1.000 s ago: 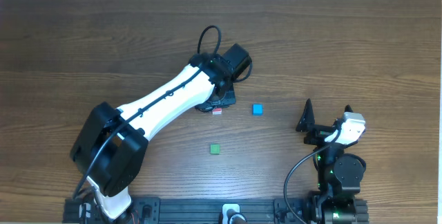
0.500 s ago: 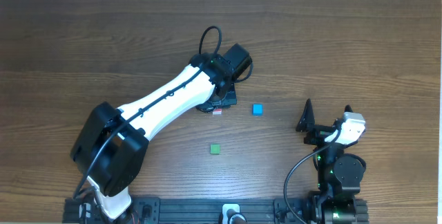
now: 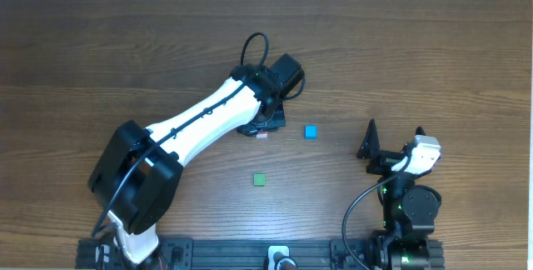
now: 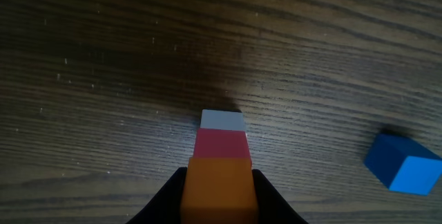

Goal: Stack Cubes

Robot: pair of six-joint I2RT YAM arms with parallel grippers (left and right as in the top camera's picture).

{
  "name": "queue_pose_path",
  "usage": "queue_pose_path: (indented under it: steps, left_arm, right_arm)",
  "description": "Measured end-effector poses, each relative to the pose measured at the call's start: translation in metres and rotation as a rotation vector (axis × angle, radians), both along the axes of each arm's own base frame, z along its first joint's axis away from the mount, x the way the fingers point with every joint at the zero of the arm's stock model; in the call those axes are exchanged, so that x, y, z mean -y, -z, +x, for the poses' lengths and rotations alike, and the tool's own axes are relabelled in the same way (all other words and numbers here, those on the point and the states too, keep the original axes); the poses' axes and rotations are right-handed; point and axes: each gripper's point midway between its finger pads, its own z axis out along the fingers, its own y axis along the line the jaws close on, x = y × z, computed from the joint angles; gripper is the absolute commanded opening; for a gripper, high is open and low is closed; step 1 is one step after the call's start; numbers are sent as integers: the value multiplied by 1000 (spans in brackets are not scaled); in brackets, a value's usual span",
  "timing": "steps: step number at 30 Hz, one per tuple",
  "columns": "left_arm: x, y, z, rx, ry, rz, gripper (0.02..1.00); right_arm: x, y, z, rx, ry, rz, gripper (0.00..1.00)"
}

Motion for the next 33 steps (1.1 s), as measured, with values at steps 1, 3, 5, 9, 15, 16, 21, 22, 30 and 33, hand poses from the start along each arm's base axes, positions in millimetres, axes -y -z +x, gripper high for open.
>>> queue_pose_path:
  steps: [1,3,5,9,15,16,21,22,30,33]
  left_arm:
    - [0,0,0,0,0,0,91]
    - [0,0,0,0,0,0,159]
    - [0,0,0,0,0,0,220]
    - [0,0,0,0,5,1,367]
    - [-1,5,-1,-10,4,9,448]
    - [0,5,-1,-10,4,9,465]
    - [0,5,0,-7,12,8,744]
    - [1,5,1,-2,7,2,818]
    - [9,2,19,55,-10,-52,987]
    - [0,0,34,80,-47,-56,998]
  right_arm:
    - [0,0,0,0,0,0,993]
    - [0,0,0,0,0,0,993]
    - [0,0,0,0,0,0,993]
    - [0,0,0,0,0,0,991]
    - [0,0,0,0,0,0,991]
    - [0,0,0,0,0,0,993]
    - [0,0,0,0,0,0,989]
    - [0,0,0,0,0,0,991]
    - [0,0,0,0,0,1,993]
    - [0,0,0,0,0,0,993]
